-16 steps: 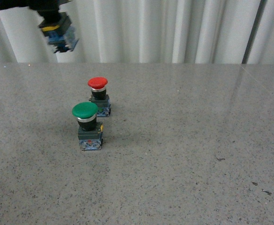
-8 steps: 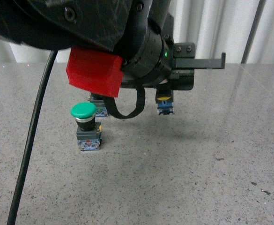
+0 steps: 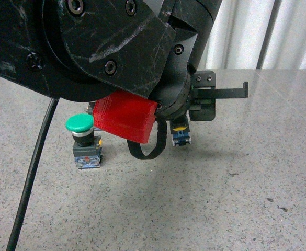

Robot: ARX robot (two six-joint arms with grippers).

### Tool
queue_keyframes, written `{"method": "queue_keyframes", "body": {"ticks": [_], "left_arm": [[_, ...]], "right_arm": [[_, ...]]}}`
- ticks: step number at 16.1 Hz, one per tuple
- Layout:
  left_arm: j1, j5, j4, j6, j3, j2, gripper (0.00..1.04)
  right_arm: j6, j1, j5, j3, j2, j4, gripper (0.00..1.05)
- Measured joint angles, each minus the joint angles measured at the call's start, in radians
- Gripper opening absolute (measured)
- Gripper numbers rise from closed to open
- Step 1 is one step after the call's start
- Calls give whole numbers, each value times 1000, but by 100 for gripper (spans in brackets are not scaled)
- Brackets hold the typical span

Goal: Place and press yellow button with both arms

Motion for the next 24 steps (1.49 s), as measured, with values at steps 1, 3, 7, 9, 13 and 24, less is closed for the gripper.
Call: {"method": "queue_keyframes", "body": {"ticks": [1,3,7,9,13,24], "left_arm": [[-1,-4,-3,0,0,1,34],[-2,-3,-22,-2,2,5,34],[-2,-18,-40,-18,3,14,34],[-2,-35,23,-21,3,13,82],[3,-64,135,40,-10,-31,98],[427,-35,241,524,-639,-1038,86]], "right_arm": [[0,0,0,0,0,0,98],[0,0,0,0,0,0,98],[0,0,0,0,0,0,98],[0,0,0,0,0,0,98],[0,0,0,0,0,0,98],[0,0,0,0,0,0,98]]}}
